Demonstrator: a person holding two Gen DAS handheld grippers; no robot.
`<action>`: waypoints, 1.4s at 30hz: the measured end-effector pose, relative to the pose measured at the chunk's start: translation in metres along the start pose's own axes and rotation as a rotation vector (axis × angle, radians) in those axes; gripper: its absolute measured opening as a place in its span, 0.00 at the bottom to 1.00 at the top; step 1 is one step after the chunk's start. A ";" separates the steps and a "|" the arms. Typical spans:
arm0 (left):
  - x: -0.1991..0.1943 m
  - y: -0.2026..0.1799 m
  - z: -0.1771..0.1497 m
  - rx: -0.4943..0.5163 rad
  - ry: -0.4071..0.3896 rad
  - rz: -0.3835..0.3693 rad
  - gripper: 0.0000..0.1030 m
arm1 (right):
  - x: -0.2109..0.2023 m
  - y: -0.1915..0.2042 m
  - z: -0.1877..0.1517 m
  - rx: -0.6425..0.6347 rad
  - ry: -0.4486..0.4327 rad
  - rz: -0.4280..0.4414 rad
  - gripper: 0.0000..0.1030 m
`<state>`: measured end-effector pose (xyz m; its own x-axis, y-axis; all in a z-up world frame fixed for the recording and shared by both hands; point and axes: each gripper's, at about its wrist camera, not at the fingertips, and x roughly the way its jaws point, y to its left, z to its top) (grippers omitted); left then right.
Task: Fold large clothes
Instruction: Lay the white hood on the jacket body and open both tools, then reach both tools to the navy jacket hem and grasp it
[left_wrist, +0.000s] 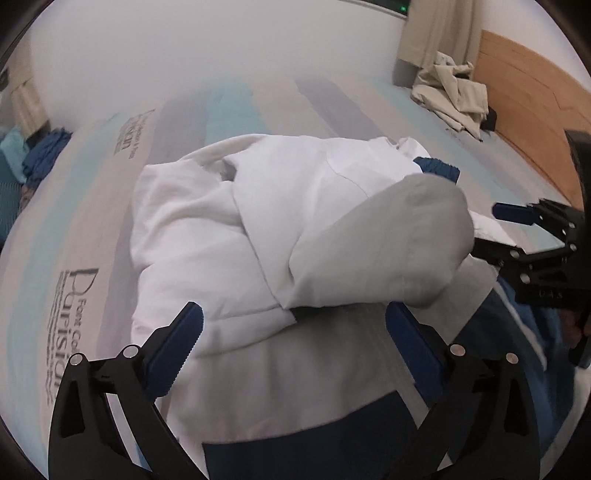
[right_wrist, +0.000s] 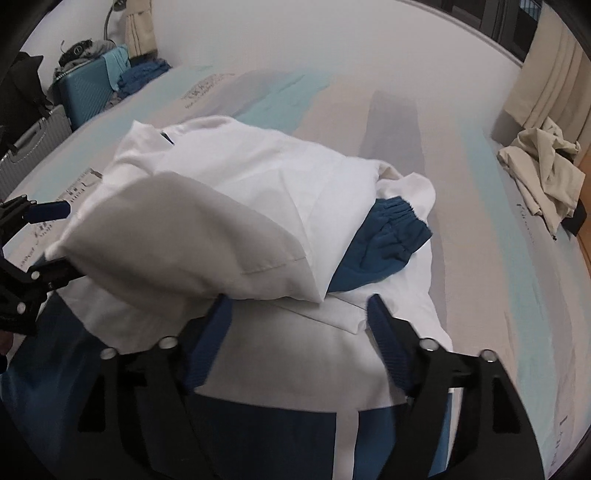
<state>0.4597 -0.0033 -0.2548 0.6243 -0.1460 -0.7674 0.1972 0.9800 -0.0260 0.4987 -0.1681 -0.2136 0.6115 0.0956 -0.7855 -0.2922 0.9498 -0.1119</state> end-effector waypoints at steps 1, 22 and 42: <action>-0.006 0.000 -0.001 -0.005 -0.002 0.000 0.94 | -0.007 0.001 0.000 -0.001 -0.006 0.004 0.78; -0.106 -0.015 -0.116 -0.115 0.107 0.155 0.94 | -0.103 -0.003 -0.084 0.076 0.053 0.051 0.93; -0.131 -0.002 -0.238 -0.315 0.278 0.183 0.94 | -0.130 -0.028 -0.206 0.187 0.201 0.007 0.93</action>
<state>0.1974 0.0462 -0.3064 0.3920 0.0327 -0.9194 -0.1641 0.9858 -0.0349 0.2764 -0.2686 -0.2337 0.4466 0.0590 -0.8928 -0.1437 0.9896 -0.0065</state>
